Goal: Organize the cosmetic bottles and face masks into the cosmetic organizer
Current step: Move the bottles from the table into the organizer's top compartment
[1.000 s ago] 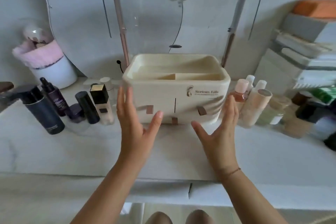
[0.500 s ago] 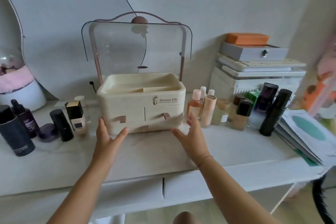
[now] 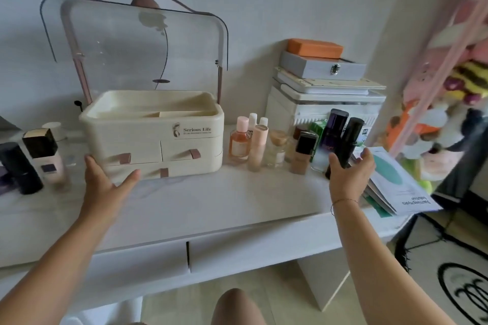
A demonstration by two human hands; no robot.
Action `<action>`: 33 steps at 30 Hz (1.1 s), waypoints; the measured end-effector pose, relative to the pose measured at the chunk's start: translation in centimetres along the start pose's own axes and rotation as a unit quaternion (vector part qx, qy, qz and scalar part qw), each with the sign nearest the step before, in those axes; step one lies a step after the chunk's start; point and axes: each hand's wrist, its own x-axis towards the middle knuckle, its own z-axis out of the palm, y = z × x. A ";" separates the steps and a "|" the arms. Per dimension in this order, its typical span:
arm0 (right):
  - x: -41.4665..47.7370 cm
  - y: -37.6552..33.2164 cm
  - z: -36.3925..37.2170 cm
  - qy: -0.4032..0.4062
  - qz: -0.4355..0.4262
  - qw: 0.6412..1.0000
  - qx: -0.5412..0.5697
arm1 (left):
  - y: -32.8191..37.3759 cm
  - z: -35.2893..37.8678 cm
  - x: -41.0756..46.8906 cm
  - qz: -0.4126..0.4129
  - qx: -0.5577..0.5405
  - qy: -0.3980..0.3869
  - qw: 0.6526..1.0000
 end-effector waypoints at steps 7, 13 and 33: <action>1.0 1.3 0.4 -0.028 0.047 0.998 -0.019 | 0.1 0.1 0.0 0.000 0.025 0.011 1.000; -0.7 0.0 -0.5 0.026 0.014 0.999 -0.043 | 0.5 -0.1 -0.2 0.000 0.034 0.012 0.999; -14.4 -23.6 19.6 -0.462 -0.168 0.861 0.126 | 1.2 -0.6 -1.2 0.010 0.001 0.004 1.000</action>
